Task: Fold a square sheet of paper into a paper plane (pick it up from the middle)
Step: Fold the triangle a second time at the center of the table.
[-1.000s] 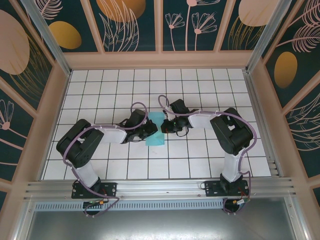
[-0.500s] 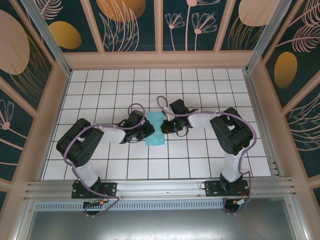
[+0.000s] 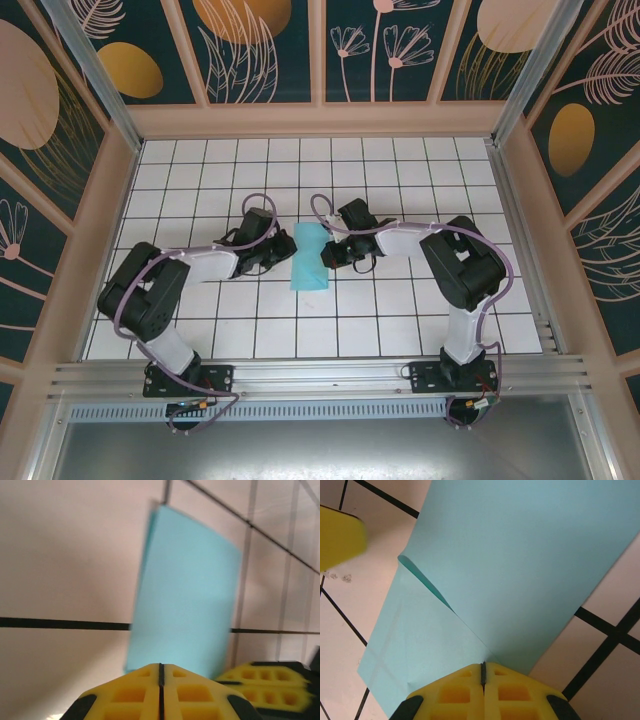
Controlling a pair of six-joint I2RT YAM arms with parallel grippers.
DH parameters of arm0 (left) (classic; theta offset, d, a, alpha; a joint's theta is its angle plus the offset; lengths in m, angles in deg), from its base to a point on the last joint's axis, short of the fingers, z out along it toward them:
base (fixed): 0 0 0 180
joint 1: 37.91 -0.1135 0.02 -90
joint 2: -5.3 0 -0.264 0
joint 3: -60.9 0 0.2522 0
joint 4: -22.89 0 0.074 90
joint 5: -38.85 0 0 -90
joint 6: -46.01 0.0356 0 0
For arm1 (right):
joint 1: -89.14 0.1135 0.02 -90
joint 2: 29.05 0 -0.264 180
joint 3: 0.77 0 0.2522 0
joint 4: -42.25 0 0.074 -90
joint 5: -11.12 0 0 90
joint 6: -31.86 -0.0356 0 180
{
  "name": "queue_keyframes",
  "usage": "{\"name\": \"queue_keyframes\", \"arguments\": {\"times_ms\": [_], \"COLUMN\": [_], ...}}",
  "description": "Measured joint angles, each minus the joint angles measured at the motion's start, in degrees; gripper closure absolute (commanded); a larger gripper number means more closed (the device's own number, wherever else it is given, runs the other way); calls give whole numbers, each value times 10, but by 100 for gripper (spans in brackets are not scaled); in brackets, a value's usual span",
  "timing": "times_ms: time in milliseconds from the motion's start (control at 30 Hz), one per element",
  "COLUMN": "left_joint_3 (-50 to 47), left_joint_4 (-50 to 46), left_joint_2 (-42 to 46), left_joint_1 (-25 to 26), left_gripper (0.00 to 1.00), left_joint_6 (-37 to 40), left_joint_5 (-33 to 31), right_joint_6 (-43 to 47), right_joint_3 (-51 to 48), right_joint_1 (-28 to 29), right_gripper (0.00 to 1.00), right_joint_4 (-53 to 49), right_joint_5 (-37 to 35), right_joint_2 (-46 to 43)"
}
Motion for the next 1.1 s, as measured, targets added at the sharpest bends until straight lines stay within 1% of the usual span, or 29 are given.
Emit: {"name": "queue_keyframes", "arguments": {"times_ms": [133, 300, 567, 667, 767, 867, 967, 1033, 1100], "left_joint_3": [0, 1, 3, 3, 2, -6, -14, -17, -19], "left_joint_4": [21, 25, 22, 21, 22, 35, 48, 53, 57], "left_joint_2": [16, -8, -60, -66, -66, -65, -63, -62, -62], "left_joint_1": [5, 23, 28, 28, 28, 28, 29, 29, 29], "left_gripper": [89, 90, 93, 98, 100, 100, 100, 100, 100], "left_joint_6": [8, 14, 14, 14, 13, 11, 9, 7, 3], "left_joint_5": [30, 48, 47, 47, 43, 40, 38, 36, 35], "right_joint_6": [3, 7, 22, 28, 27, 1, -46, -80, -116], "right_joint_3": [0, 0, 6, 14, 24, 32, 43, 41, 37], "right_joint_1": [0, 0, -1, -3, -6, -7, -6, -1, 13], "right_gripper": [100, 100, 100, 100, 96, 88, 87, 89, 96], "right_joint_4": [0, 0, -8, -21, -36, -51, -58, -59, -58], "right_joint_5": [0, 0, 3, 0, 0, 1, 10, 12, 9], "right_joint_2": [0, 0, -1, -1, -4, -22, -40, -54, -65]}}
